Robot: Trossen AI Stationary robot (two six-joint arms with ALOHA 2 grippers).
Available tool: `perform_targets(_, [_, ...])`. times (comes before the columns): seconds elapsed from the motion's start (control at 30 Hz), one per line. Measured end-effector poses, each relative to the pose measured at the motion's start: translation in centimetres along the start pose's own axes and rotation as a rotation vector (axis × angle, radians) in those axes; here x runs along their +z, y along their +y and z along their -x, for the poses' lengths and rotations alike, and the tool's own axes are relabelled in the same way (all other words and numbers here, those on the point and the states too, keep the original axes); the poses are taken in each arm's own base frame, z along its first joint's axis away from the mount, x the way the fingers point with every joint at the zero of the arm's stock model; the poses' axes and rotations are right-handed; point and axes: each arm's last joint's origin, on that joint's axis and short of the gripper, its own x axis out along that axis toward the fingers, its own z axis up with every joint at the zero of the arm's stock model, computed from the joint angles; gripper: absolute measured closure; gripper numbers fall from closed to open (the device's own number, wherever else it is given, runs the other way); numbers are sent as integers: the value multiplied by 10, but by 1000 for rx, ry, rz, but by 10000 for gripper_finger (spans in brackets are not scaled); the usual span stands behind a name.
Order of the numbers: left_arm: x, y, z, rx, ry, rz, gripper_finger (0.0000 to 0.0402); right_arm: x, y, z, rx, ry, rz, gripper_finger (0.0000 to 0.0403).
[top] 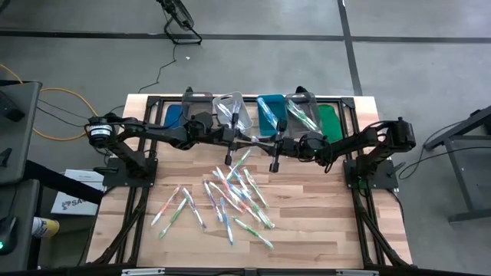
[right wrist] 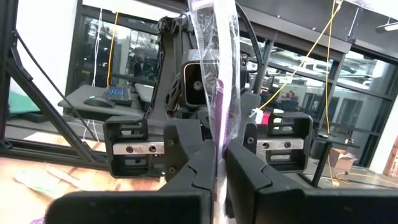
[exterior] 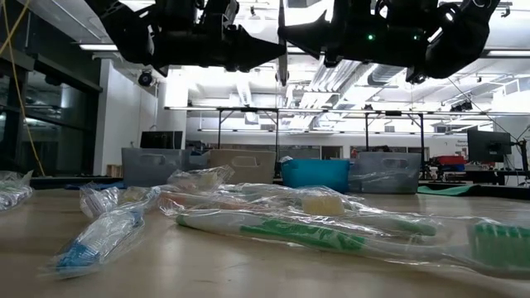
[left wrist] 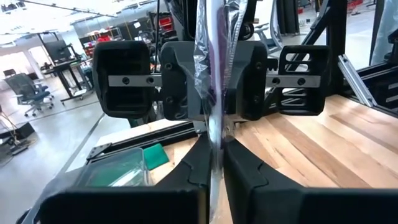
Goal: Pick & Place Toothbrushes
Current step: Put the violet toothbrush into the gray bin
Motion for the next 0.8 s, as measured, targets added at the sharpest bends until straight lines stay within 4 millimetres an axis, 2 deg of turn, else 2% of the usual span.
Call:
perform_targets(0.37, [-2, -1, 0, -12, 22, -26, 392, 0, 0, 0, -10, 1, -179, 255])
perform_targets(0.53, [-5, 0, 1, -13, 47, -36, 392, 6, 2, 1, -51, -12, -215, 199])
perform_targets(0.67, [-8, 8, 4, -11, 57, -33, 392, 16, 7, 4, -116, -8, -186, 174])
perform_targets(0.8, [-14, 21, 11, -10, 83, -40, 392, 26, 15, 9, -172, 40, -157, 165])
